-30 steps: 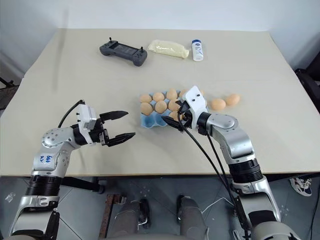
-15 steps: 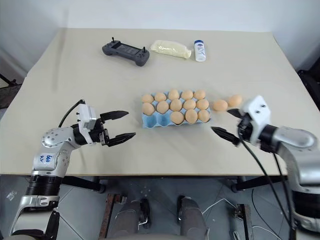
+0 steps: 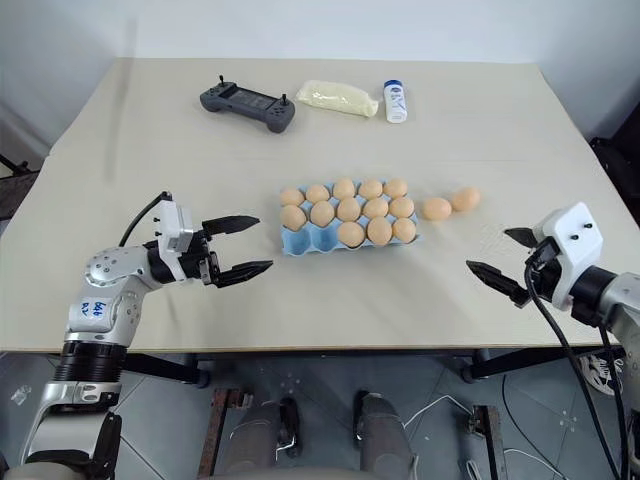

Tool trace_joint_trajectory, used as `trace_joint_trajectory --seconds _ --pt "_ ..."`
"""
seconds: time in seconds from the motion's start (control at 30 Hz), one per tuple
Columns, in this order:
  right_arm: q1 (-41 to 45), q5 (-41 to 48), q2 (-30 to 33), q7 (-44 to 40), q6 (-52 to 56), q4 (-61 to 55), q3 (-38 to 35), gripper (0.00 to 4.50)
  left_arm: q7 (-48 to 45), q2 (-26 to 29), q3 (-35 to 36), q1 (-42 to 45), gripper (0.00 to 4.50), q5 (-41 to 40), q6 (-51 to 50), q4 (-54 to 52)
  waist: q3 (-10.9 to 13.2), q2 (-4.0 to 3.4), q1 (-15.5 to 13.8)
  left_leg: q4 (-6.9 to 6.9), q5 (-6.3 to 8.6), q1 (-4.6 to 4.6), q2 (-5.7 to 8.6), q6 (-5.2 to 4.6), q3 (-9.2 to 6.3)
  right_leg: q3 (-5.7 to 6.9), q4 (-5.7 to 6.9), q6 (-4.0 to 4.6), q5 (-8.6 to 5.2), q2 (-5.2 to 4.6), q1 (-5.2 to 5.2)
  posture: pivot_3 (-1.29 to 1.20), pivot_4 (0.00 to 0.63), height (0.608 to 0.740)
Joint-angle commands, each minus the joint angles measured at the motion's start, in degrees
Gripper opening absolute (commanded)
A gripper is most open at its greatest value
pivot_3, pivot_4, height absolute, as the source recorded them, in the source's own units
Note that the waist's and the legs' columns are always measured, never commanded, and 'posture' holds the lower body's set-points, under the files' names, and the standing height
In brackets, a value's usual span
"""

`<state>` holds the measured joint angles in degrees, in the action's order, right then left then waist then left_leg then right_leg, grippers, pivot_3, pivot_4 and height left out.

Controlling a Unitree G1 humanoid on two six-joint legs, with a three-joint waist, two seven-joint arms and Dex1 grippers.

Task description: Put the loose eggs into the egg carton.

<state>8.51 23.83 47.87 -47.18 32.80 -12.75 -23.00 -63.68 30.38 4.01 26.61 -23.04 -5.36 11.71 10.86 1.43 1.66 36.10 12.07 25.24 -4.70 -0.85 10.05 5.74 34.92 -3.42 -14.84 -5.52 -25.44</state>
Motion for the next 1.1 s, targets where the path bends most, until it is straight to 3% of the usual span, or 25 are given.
trace_joint_trajectory --seconds 0.03,0.27,0.57,1.1 --pt "5.4 -2.4 -2.3 4.5 -3.7 5.3 1.7 4.47 0.2 0.7 1.0 -0.2 4.50 -0.7 0.4 -2.4 0.0 0.00 0.0 -0.01 0.00 0.01 0.00 0.00 0.01 0.00 0.00 -0.01 0.00 -0.01 -0.01 0.00 0.150 0.740" --pt "20.1 -7.4 -8.6 11.7 -9.4 21.9 7.5 4.47 0.9 1.4 1.7 -1.3 4.50 -1.1 -0.3 -4.3 0.0 -0.01 0.2 0.00 -0.02 -0.01 -0.01 -0.02 0.06 -0.03 0.06 -0.02 0.01 -0.01 -0.02 0.00 0.150 0.740" --pt "35.1 -12.0 -14.1 19.7 -17.1 44.3 9.0 4.47 2.3 1.7 2.2 -2.7 4.50 -1.7 -1.3 -7.6 0.0 -0.04 0.2 -0.01 -0.06 -0.01 0.00 -0.03 0.09 -0.04 0.22 -0.05 0.03 -0.03 -0.06 0.00 0.150 0.740" --pt "45.6 -15.0 -17.0 25.1 -24.3 65.3 9.8 4.47 4.5 1.1 2.8 -6.7 4.50 -2.0 -2.0 -11.6 0.0 -0.06 0.7 0.04 -0.11 -0.10 0.00 0.03 0.09 -0.09 0.54 -0.06 0.03 -0.06 -0.09 0.00 0.150 0.740"
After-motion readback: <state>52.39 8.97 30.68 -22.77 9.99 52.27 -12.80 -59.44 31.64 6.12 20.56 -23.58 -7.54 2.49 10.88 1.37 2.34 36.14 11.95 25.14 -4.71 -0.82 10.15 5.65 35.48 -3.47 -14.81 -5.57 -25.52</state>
